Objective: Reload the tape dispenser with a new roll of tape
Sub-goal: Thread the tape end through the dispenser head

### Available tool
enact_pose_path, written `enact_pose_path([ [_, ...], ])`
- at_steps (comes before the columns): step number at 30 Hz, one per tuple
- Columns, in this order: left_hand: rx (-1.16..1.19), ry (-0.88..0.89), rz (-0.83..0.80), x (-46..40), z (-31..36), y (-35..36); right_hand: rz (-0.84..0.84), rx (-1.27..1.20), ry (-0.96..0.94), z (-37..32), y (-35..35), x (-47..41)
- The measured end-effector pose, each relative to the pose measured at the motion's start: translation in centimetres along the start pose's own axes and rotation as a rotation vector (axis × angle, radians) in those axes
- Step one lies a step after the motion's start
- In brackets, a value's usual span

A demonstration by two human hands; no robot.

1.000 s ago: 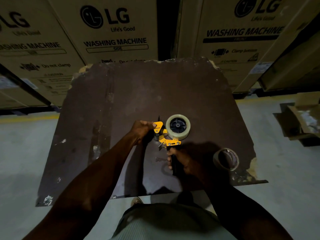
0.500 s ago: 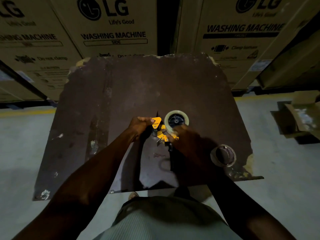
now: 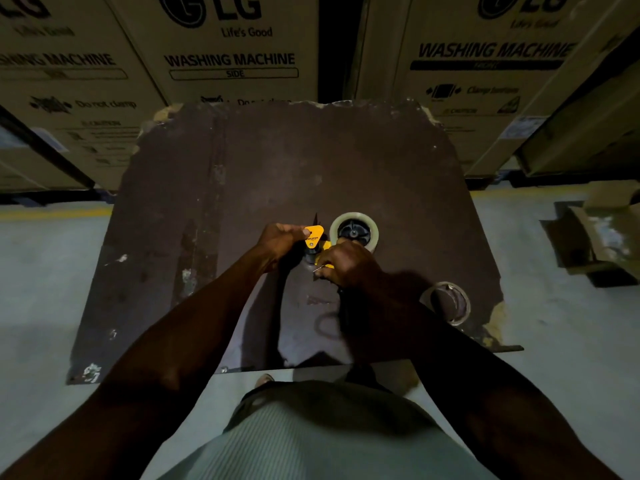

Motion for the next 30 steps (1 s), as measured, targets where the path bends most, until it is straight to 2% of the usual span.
enact_pose_path([
  [4, 0.009, -0.004, -0.008, 0.3, -0.1, 0.1, -0.125, -0.009, 0.068, -0.3, 0.3, -0.7],
  [6, -0.008, -0.001, 0.003, 0.2, 0.0, -0.1, -0.136, 0.011, 0.082, -0.6, -0.2, -0.8],
  [9, 0.012, -0.013, -0.010, -0.1, -0.4, -0.2, -0.015, 0.036, 0.118, -0.8, -0.9, -0.9],
  [13, -0.003, -0.018, -0.010, 0.2, -0.1, -0.1, -0.012, 0.057, 0.179, -0.8, -1.1, -0.7],
  [15, -0.006, -0.011, -0.002, 0.6, 0.3, -0.1, 0.077, 0.073, 0.156, -1.1, -1.7, 0.0],
  [19, 0.002, -0.016, 0.022, 0.3, 0.1, -0.4, 0.253, -0.160, 0.411, 2.3, -2.2, 5.0],
  [20, 0.029, -0.025, 0.027, 0.3, 0.0, -0.4, 0.229, -0.185, 0.500, 3.6, -1.9, 6.2],
  [23, 0.147, -0.082, 0.070, 0.2, -0.9, -0.5, 0.056, -0.332, 0.607, 5.8, -0.1, 8.3],
  [26, 0.191, -0.185, 0.217, -0.7, -3.3, -2.6, -0.244, -1.125, 0.898, 5.8, 5.5, 10.0],
  [27, 0.178, -0.211, 0.264, -1.7, -4.5, -3.5, -0.288, -1.245, 0.927, 5.6, 6.4, 10.0],
  [30, 0.144, -0.302, 0.294, -0.8, -5.5, -3.9, -0.392, -1.279, 0.923, 4.9, 8.6, 9.5],
])
Point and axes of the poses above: each hand's wrist, its own x-axis away from the middle knuckle, its own y-axis out of the palm, z = x × y, the point moved 9 cm from there along -x, towards the middle knuckle, and after that the axes turned 2 degrees about z, right-handed, at the moved point
